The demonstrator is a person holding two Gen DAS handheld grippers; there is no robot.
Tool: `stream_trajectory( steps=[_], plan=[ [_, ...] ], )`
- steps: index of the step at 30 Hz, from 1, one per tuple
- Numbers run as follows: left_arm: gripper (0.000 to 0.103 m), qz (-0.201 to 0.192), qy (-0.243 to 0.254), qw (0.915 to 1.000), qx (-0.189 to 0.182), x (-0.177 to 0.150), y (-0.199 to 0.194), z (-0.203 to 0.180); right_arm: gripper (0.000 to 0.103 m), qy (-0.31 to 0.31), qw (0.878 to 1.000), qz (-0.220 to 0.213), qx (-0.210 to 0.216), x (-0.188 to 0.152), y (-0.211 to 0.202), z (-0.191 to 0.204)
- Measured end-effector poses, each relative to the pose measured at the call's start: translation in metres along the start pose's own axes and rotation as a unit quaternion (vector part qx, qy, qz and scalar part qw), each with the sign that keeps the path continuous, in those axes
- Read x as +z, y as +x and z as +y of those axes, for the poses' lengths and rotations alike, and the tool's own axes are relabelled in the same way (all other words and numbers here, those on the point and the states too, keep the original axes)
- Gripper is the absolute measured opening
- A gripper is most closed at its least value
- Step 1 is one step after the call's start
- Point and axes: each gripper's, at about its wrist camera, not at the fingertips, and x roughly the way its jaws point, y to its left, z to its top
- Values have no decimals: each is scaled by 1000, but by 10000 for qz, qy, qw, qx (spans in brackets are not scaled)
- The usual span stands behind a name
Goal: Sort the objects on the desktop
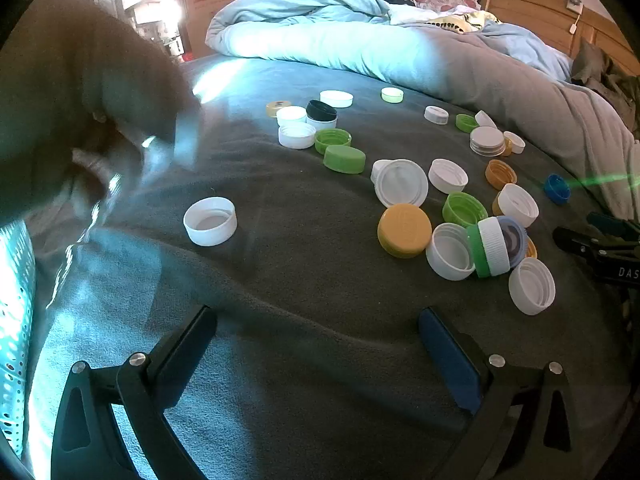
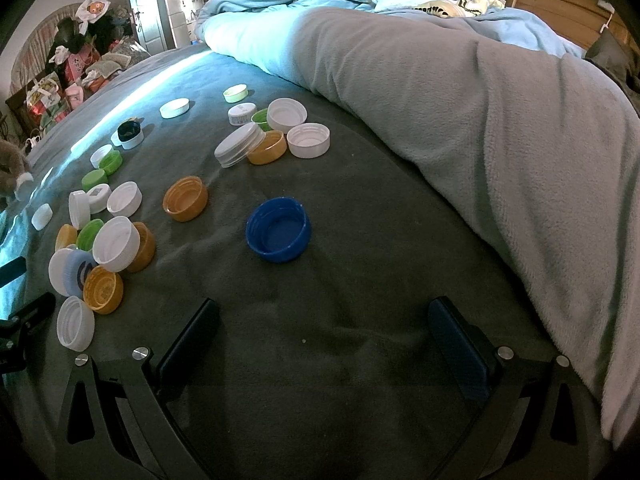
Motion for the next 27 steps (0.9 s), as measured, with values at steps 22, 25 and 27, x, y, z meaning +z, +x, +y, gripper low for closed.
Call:
stream_trajectory(
  steps=[22, 25, 27],
  plan=[
    [103, 17, 1, 10000, -8, 3, 0, -3, 103, -19, 10000, 0, -22, 0, 0, 1],
    [103, 3, 73, 9999, 98, 2, 0, -6, 103, -22, 10000, -6, -26, 0, -1, 1],
    [103, -28, 75, 9999, 106, 1, -1, -5, 103, -24, 10000, -4, -29, 0, -1, 2]
  ],
)
